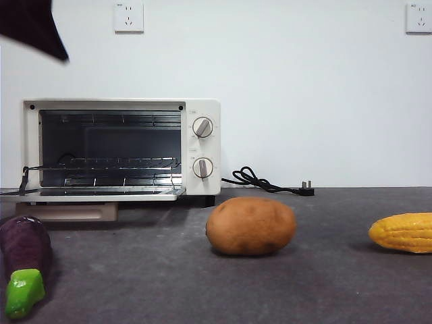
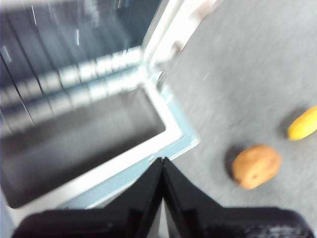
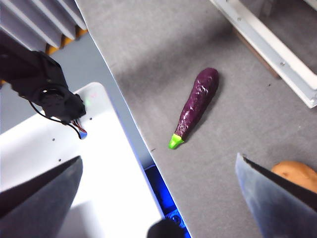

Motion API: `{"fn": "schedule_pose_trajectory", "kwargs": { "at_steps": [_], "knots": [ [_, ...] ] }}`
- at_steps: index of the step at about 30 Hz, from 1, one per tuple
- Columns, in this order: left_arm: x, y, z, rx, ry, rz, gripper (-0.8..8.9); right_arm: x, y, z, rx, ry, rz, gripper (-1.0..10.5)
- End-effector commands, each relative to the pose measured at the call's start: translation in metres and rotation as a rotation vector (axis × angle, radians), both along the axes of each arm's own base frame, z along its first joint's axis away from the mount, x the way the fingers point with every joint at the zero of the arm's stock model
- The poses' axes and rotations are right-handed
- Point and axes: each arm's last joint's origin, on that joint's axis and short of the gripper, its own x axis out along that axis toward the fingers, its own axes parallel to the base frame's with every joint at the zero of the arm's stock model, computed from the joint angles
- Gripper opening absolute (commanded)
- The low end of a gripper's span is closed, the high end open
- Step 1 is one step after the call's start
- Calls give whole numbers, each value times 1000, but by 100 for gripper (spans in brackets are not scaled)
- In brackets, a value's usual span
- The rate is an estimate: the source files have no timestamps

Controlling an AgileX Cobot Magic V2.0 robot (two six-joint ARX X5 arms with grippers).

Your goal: Take the eggplant from the table,put the eggplant in the oven

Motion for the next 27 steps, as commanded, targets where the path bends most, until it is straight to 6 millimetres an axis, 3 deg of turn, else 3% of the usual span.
{"fn": "schedule_pose_trajectory", "kwargs": {
  "at_steps": [1, 8, 17, 22, 27],
  "knots": [
    [-33, 0, 28, 0, -119, 6, -6, 7, 14, -13, -36, 16, 8, 599],
    [-127, 5, 78, 90, -368, 124, -6, 27, 52, -60, -153, 96, 25, 598],
    [-233, 11, 90, 183, -519, 290, -6, 44, 95, -129, -294, 200, 19, 598],
    [-264, 12, 83, 196, -504, 315, -6, 42, 118, -162, -322, 224, 28, 598],
    [-272, 12, 79, 192, -469, 326, -5, 37, 134, -185, -338, 248, 22, 597]
  ]
}}
